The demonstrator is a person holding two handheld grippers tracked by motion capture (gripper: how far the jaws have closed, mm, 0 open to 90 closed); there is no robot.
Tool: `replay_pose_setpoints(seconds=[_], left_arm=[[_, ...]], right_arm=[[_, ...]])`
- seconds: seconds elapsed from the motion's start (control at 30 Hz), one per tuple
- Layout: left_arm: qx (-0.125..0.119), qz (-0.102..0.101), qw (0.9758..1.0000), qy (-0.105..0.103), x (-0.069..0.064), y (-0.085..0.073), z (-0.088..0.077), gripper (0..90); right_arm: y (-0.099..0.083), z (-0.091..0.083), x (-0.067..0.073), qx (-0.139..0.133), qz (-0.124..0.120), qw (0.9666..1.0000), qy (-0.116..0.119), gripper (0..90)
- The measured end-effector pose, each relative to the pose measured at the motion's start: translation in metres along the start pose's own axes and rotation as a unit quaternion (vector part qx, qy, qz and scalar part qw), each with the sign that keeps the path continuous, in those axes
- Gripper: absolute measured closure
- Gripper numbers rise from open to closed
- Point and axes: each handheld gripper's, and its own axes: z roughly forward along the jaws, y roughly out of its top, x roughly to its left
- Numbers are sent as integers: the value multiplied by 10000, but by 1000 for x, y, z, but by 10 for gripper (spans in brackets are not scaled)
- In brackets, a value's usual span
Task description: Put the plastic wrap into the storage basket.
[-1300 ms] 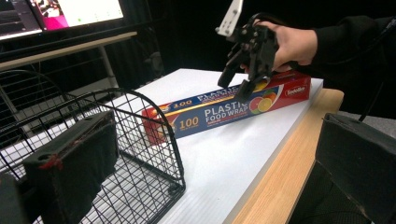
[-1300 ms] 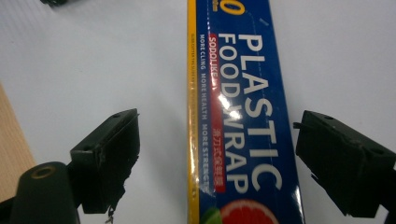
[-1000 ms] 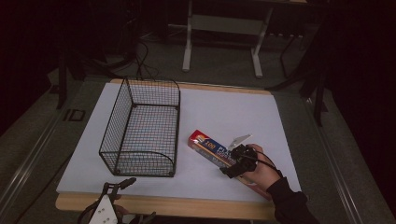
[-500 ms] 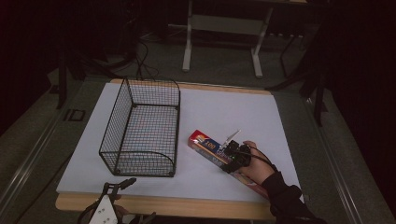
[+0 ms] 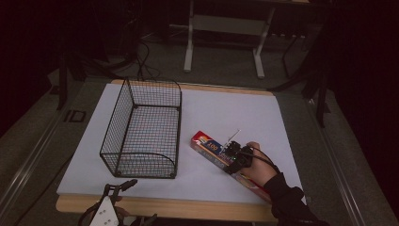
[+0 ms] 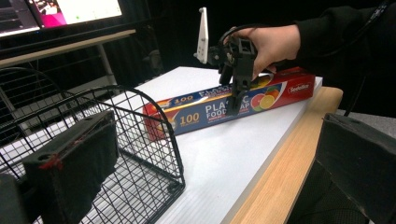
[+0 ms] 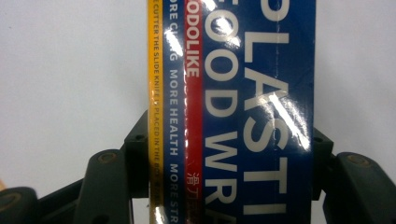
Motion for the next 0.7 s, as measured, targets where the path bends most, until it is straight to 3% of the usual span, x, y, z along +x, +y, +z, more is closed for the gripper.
replay_pose_setpoints(seconds=[0.27,0.53,0.7], left_arm=[[11,1,10000,12,0,0,0,0],[8,-10,10000,14,0,0,1,0],[1,-14,10000,11,0,0,0,0]], right_arm=[[-4,-27,-4,-445,532,9976,16,404],[3,-61,-5,-1084,830,9904,-207,405],[16,-76,-5,-1225,992,9872,-223,405]])
